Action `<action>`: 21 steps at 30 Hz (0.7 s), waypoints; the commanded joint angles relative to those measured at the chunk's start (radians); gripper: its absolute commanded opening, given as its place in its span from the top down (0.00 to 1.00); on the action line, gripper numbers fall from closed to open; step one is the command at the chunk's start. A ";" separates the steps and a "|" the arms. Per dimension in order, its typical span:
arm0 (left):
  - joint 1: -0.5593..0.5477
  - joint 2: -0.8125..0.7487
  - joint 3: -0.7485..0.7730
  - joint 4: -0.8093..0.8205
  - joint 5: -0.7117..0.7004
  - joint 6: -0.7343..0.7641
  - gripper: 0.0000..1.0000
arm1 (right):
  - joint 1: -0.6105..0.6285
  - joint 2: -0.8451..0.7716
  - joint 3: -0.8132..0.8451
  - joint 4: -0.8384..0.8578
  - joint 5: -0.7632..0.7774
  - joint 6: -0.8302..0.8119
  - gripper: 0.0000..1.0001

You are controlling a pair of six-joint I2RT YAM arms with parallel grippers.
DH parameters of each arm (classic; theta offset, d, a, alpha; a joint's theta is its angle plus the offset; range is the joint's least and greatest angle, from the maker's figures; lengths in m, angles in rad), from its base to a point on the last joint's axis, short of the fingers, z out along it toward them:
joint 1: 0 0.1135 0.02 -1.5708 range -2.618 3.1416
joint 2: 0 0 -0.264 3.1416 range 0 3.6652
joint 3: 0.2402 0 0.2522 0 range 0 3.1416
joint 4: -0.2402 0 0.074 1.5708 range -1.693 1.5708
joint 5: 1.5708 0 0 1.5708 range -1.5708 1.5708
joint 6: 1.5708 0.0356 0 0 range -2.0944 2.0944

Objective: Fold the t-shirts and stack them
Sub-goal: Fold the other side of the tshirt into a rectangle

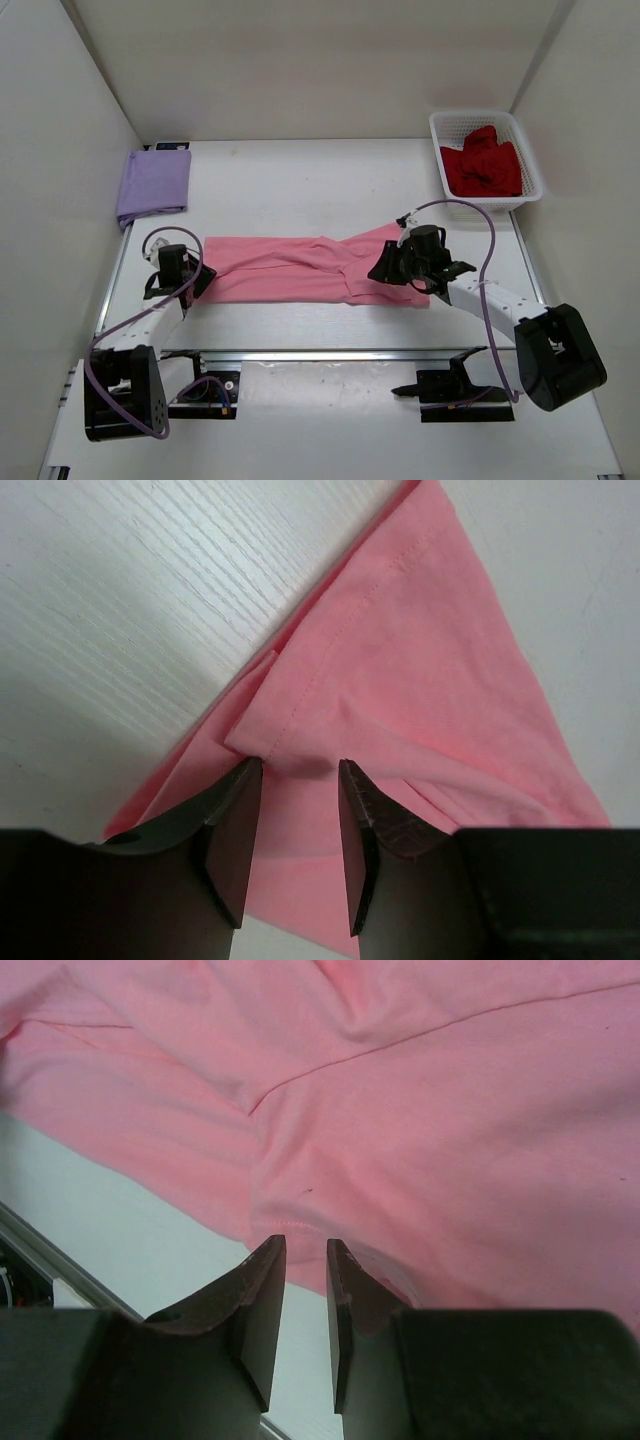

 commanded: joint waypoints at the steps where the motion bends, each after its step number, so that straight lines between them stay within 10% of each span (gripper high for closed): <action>1: 0.013 0.017 -0.001 0.057 -0.030 -0.022 0.53 | -0.007 -0.016 -0.010 0.017 -0.007 -0.018 0.78; 11: 0.021 0.096 0.093 0.088 -0.027 -0.029 0.99 | -0.139 0.051 -0.045 0.009 0.029 -0.044 0.75; 21: 0.024 0.066 0.209 -0.010 0.037 0.010 1.00 | -0.194 0.082 -0.044 -0.015 0.047 -0.057 0.75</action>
